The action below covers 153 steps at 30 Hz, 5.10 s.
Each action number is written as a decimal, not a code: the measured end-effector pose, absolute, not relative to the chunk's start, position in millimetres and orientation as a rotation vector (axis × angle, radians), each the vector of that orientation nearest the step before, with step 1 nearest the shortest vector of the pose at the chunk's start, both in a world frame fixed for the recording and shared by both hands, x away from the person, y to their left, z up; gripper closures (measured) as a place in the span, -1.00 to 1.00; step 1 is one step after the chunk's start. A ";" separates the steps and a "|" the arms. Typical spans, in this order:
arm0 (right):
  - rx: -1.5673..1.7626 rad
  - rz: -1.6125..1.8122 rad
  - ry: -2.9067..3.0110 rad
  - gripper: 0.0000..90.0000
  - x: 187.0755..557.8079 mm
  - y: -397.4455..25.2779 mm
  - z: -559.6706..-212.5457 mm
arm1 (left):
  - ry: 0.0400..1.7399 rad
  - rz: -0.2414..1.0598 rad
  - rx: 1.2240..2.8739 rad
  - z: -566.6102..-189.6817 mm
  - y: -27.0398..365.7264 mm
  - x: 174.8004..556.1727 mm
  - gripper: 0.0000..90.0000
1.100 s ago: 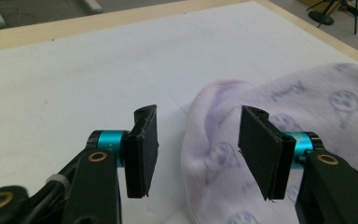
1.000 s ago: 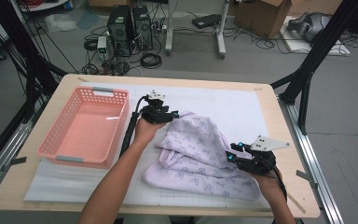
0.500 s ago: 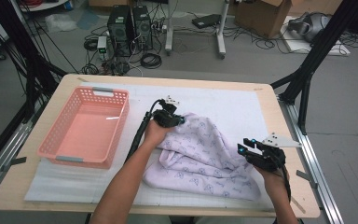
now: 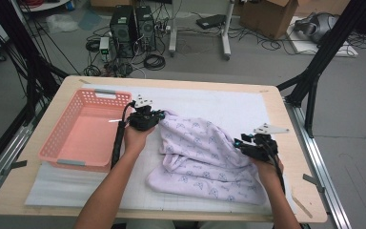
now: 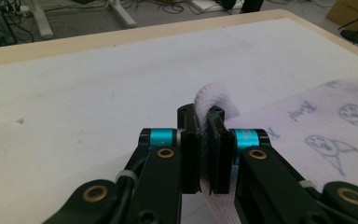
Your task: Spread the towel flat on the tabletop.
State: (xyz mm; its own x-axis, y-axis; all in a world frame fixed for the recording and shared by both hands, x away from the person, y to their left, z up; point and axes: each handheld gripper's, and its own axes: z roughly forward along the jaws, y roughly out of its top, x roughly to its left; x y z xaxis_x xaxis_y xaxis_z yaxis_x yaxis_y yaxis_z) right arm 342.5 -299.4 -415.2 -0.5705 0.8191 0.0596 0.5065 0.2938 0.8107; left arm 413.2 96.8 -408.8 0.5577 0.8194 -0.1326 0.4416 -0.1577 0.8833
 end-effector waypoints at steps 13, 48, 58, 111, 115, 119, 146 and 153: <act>1.078 1.091 2.459 0.99 396.5 -262.3 -408.3 | 1.036 0.452 1.785 -411.9 103.9 408.3 0.88; 1.346 0.894 1.875 0.50 462.6 -291.4 -385.7 | 1.060 0.350 1.833 -433.3 90.7 399.9 0.27; 1.401 1.073 1.856 0.36 427.1 -326.3 -382.2 | 1.103 0.432 1.747 -412.7 98.6 418.9 0.11; 1.375 1.074 2.045 0.29 383.1 -330.9 -413.9 | 1.230 0.536 1.681 -409.6 88.6 457.8 0.12; 1.395 1.062 2.080 0.28 378.2 -335.5 -424.8 | 1.166 0.495 1.702 -409.4 82.5 445.7 -0.02; 1.344 1.126 2.179 0.19 371.4 -334.2 -429.2 | 1.097 0.431 1.747 -409.6 76.7 433.3 -0.01; 1.152 1.022 2.391 0.57 348.6 -294.0 -440.8 | 0.892 0.294 2.040 -446.4 56.3 365.1 0.14; 1.169 0.996 2.291 0.83 365.9 -287.2 -433.0 | 0.969 0.444 1.959 -437.8 55.8 384.9 0.75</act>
